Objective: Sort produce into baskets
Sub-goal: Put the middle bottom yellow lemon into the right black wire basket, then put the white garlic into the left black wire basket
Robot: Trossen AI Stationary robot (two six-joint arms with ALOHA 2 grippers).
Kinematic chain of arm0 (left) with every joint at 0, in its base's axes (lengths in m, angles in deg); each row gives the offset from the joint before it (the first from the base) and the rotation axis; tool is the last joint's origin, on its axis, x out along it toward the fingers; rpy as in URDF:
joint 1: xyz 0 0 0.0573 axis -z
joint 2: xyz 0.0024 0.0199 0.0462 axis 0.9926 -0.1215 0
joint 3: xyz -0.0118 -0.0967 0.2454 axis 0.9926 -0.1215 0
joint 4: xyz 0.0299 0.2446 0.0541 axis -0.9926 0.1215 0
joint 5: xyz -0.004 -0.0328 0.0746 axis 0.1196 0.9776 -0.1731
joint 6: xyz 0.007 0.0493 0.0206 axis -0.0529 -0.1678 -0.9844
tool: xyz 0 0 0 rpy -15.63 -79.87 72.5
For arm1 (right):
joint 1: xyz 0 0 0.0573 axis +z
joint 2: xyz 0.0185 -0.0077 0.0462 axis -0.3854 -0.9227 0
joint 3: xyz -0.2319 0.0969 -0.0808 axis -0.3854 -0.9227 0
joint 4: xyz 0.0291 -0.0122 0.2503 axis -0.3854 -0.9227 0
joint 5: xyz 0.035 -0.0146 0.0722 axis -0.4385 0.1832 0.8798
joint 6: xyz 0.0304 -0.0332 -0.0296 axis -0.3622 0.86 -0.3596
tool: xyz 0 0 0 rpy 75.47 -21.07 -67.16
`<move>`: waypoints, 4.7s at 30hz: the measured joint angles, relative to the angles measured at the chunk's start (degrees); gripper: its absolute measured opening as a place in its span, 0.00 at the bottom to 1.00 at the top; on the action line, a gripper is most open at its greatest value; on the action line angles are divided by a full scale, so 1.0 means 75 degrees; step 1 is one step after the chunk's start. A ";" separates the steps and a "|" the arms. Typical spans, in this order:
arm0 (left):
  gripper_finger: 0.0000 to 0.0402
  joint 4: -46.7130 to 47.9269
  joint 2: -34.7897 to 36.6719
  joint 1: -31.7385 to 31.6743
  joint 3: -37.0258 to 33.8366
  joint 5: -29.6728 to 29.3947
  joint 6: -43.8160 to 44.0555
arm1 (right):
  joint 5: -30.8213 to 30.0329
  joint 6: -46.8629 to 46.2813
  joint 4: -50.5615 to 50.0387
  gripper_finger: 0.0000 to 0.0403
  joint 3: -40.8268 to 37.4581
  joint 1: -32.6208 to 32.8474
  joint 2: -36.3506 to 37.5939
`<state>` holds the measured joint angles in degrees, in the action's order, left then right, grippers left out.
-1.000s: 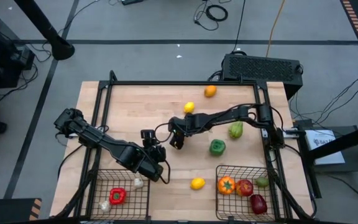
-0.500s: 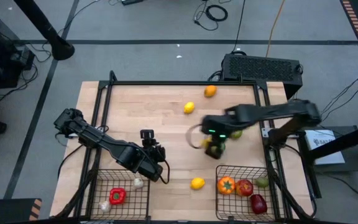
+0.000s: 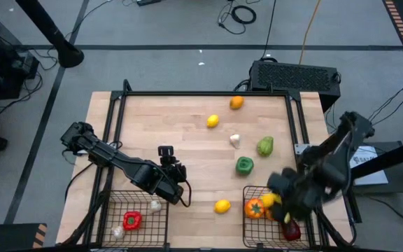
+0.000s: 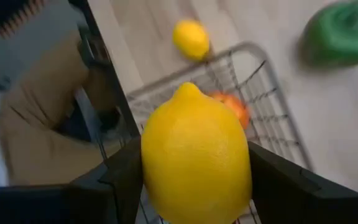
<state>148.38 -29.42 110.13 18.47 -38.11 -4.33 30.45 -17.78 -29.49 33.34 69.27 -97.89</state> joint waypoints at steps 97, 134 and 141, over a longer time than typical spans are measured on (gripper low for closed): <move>0.41 -0.2250 0.0012 -0.0841 0.0000 -0.0106 -0.1800 | -0.0827 0.3501 0.1297 0.76 -0.0927 -0.7273 -0.2967; 0.41 -0.1996 0.0009 -0.0844 0.0000 0.0227 -0.1765 | -0.0479 0.3111 0.2695 0.78 -0.2140 -0.7170 -0.3870; 0.41 -0.1999 0.0009 -0.0844 0.0000 0.0224 -0.1792 | -0.0212 0.3385 0.3123 0.69 -0.2168 -0.7173 -0.3866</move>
<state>133.38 -29.35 103.80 18.47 -36.43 -17.76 28.86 7.61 -6.07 17.08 15.47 -126.89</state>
